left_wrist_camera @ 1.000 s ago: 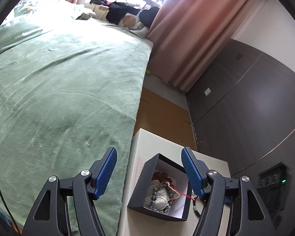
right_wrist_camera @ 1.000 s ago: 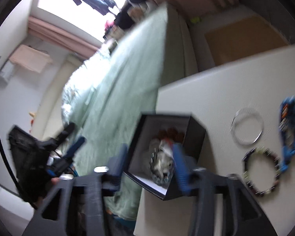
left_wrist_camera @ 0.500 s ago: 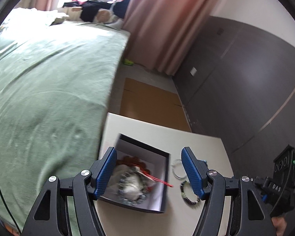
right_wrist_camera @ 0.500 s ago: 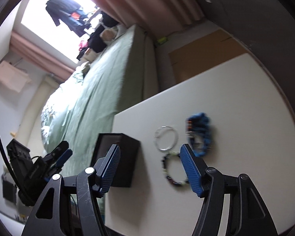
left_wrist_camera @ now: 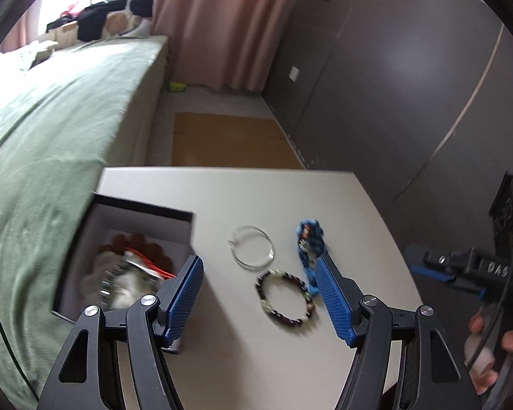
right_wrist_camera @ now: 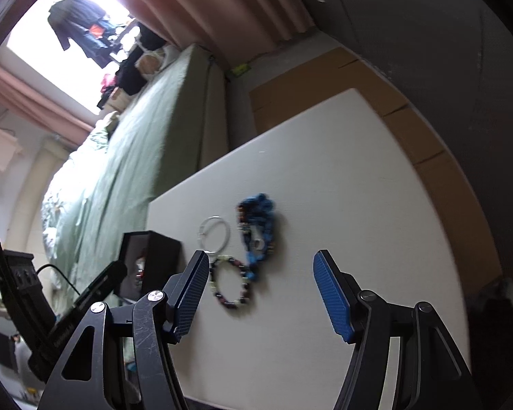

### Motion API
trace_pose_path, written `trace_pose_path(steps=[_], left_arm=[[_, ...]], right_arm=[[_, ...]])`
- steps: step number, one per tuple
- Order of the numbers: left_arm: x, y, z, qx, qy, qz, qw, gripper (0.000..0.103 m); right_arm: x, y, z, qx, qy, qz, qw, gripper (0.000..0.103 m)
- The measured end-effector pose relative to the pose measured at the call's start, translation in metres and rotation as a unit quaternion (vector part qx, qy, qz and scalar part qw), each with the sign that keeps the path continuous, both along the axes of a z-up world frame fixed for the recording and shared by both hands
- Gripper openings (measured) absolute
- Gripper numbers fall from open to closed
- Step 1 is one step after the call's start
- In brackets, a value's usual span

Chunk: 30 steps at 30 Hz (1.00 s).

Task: Organize jewelry
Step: 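Grasp the black-and-green bead bracelet on the table with the left gripper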

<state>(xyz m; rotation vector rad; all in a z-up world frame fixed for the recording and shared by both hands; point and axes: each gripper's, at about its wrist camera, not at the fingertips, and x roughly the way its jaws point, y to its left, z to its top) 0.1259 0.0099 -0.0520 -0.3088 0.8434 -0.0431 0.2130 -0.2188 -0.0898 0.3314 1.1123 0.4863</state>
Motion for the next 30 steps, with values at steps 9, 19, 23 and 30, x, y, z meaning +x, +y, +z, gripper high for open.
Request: trace_pose_path(steps=[9, 19, 23, 30], left_arm=[[0.014, -0.054, -0.033, 0.039, 0.039, -0.056, 0.9969, 0.068], [0.024, -0.081, -0.067, 0.099, 0.079, -0.078, 0.9888, 0.053], [0.026, -0.083, -0.073, 0.120, 0.084, -0.078, 0.9862, 0.049], [0.024, -0.078, -0.074, 0.140, 0.077, -0.073, 0.9845, 0.010]], right_arm=[[-0.001, -0.040, 0.006, -0.019, 0.000, -0.024, 1.000, 0.064], [-0.004, -0.065, 0.005, -0.046, 0.004, -0.031, 0.998, 0.064], [-0.005, -0.071, 0.006, -0.048, 0.002, -0.033, 0.998, 0.064], [-0.005, -0.076, 0.006, -0.050, 0.003, -0.036, 0.998, 0.064]])
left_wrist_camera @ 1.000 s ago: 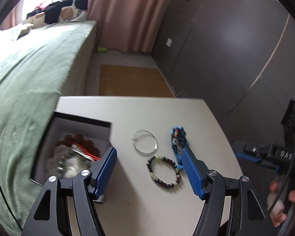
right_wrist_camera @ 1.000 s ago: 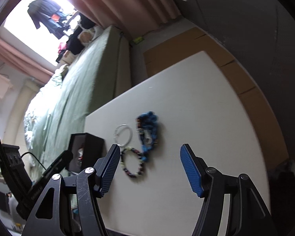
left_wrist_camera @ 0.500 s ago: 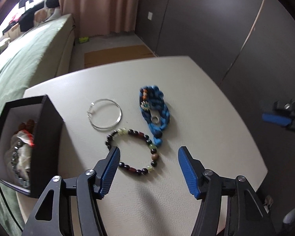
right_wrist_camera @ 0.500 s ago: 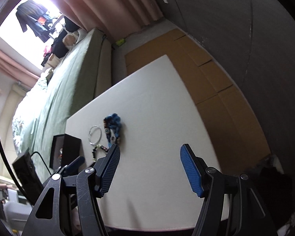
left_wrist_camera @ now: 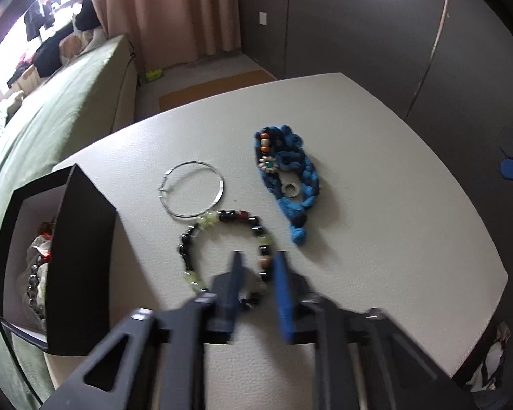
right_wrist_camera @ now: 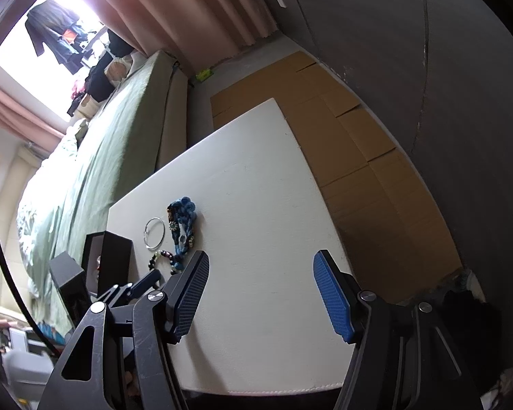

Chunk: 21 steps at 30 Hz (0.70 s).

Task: Organize jewelry
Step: 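Grasp the black-and-green bead bracelet on the table with the left gripper, then lift the bead bracelet toward box with left gripper while right gripper grasps blue braided bracelet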

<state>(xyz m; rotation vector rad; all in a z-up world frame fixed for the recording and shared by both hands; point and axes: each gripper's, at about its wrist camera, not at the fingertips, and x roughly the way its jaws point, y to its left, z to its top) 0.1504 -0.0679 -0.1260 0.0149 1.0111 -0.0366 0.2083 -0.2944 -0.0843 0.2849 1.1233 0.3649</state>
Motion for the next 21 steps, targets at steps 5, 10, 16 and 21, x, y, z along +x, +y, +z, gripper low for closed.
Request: trace_pose_path(steps=[5, 10, 16, 21], left_arm=[[0.000, 0.009, 0.004, -0.019, -0.003, 0.006, 0.9998, 0.010], [-0.002, 0.022, 0.023, -0.053, -0.024, 0.015, 0.9982, 0.010], [-0.005, 0.039, 0.050, -0.090, -0.059, 0.031, 0.9937, 0.010], [-0.007, 0.055, 0.063, -0.115, -0.078, 0.043, 0.9894, 0.010]], right_arm=[[0.000, 0.006, 0.000, -0.003, -0.002, 0.005, 1.000, 0.064], [0.002, 0.015, -0.006, -0.004, 0.003, 0.013, 1.000, 0.064], [0.009, 0.034, -0.014, 0.015, 0.010, 0.028, 0.999, 0.064], [0.015, 0.058, -0.024, 0.017, 0.015, 0.045, 0.999, 0.059]])
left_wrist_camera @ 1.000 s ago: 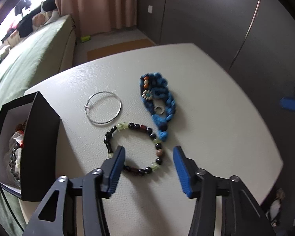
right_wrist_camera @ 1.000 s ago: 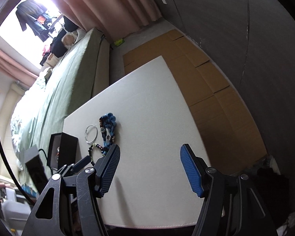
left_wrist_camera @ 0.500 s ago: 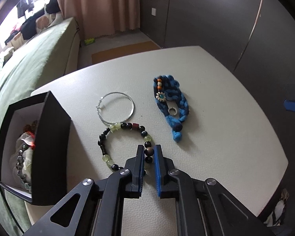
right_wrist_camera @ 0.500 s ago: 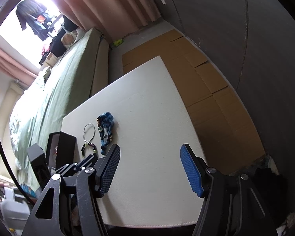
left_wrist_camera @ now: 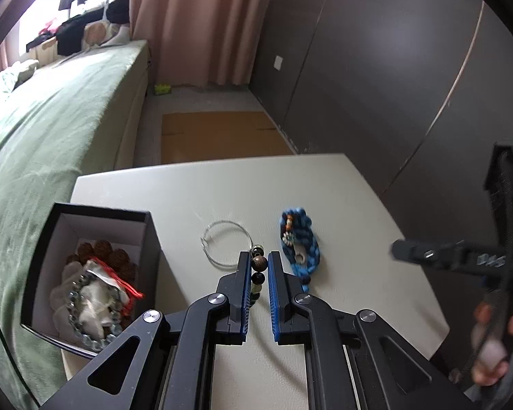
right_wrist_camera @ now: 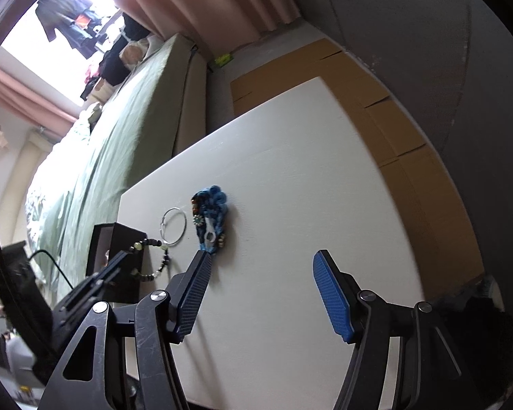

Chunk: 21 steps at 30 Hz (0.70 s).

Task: Organize jewelry
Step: 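Lift the bead bracelet toward box with left gripper while right gripper grasps blue braided bracelet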

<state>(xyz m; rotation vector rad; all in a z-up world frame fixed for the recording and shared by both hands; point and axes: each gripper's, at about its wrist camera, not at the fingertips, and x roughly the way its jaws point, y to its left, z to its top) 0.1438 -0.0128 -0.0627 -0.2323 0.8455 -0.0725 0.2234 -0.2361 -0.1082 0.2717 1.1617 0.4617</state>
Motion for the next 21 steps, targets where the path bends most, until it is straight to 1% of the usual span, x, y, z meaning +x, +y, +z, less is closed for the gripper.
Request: trace_pose_path(steps=[2, 4, 6, 8, 13, 15, 19, 20, 21], left_arm=[[0.001, 0.005, 0.003, -0.009, -0.004, 0.002, 0.9999, 0.010], [0.000, 0.007, 0.006, -0.015, -0.009, 0.005, 0.9998, 0.010], [0.000, 0.012, 0.009, -0.019, -0.016, 0.008, 0.9997, 0.010], [0.000, 0.018, 0.012, -0.024, -0.021, 0.010, 0.9994, 0.010], [0.004, 0.030, 0.017, -0.038, -0.031, 0.016, 0.9987, 0.010], [0.004, 0.036, 0.018, -0.043, -0.034, 0.019, 0.9983, 0.010], [0.003, 0.045, 0.021, -0.052, -0.038, 0.025, 0.9976, 0.010], [0.002, 0.047, 0.023, -0.053, -0.040, 0.026, 0.9975, 0.010], [0.000, 0.050, 0.026, -0.054, -0.044, 0.029, 0.9971, 0.010]], right_arm=[[0.003, 0.010, -0.003, 0.000, 0.001, 0.007, 1.000, 0.052], [0.006, 0.021, -0.007, 0.001, 0.003, 0.013, 1.000, 0.048], [0.010, 0.032, -0.012, -0.003, 0.004, 0.019, 1.000, 0.042], [0.015, 0.042, -0.016, -0.003, 0.006, 0.026, 1.000, 0.038], [0.024, 0.066, -0.026, -0.018, 0.008, 0.039, 0.999, 0.036], [0.028, 0.073, -0.032, -0.022, 0.014, 0.042, 0.999, 0.027], [0.037, 0.084, -0.041, -0.037, 0.018, 0.043, 0.998, 0.023], [0.038, 0.086, -0.040, -0.039, 0.011, 0.041, 0.998, 0.019], [0.039, 0.089, -0.040, -0.042, 0.008, 0.041, 0.998, 0.012]])
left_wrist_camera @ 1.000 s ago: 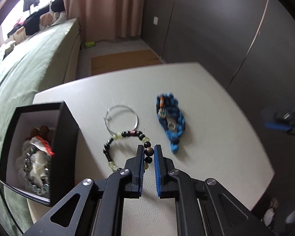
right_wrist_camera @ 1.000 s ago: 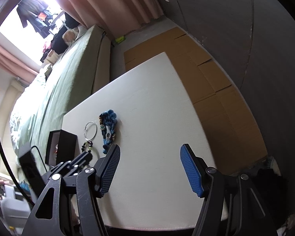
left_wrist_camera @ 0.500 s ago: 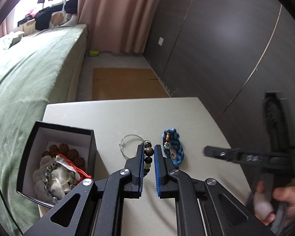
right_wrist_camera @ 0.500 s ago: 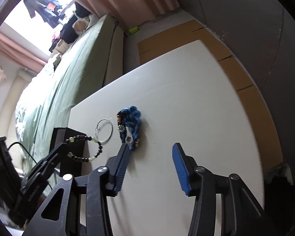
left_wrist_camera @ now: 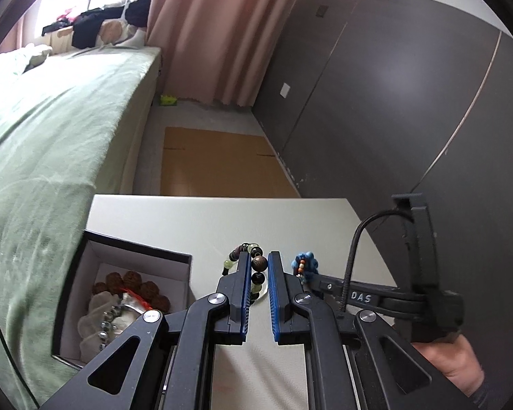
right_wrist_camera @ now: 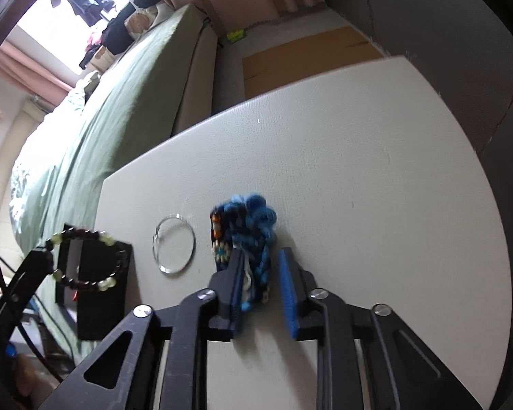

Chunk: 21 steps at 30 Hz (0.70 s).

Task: Organize jewelry
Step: 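Lift the bead bracelet toward box with left gripper while right gripper grasps blue braided bracelet, then drop bead bracelet into box with left gripper while right gripper drops blue bracelet in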

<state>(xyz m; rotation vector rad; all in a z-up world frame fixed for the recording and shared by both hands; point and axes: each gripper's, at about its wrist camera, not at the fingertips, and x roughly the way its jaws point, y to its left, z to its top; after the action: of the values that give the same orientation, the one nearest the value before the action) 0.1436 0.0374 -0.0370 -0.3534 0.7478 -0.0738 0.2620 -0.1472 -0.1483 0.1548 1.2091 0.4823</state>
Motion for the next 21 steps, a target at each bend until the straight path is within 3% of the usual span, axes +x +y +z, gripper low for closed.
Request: trace_pose_path(steps=[4, 12, 21], left_arm=[[-0.014, 0.015, 0.012, -0.004, -0.016, 0.015, 0.9998, 0.010], [-0.043, 0.040, 0.031, 0.000, -0.039, 0.053, 0.9978, 0.010], [-0.052, 0.057, 0.025, 0.037, -0.012, 0.101, 0.9941, 0.010]], right_arm=[[-0.001, 0.003, 0.002, -0.005, -0.009, 0.000, 1.000, 0.007], [-0.021, -0.006, 0.039, 0.041, -0.053, -0.001, 0.998, 0.006], [-0.042, -0.014, 0.054, 0.054, -0.069, -0.006, 0.996, 0.006]])
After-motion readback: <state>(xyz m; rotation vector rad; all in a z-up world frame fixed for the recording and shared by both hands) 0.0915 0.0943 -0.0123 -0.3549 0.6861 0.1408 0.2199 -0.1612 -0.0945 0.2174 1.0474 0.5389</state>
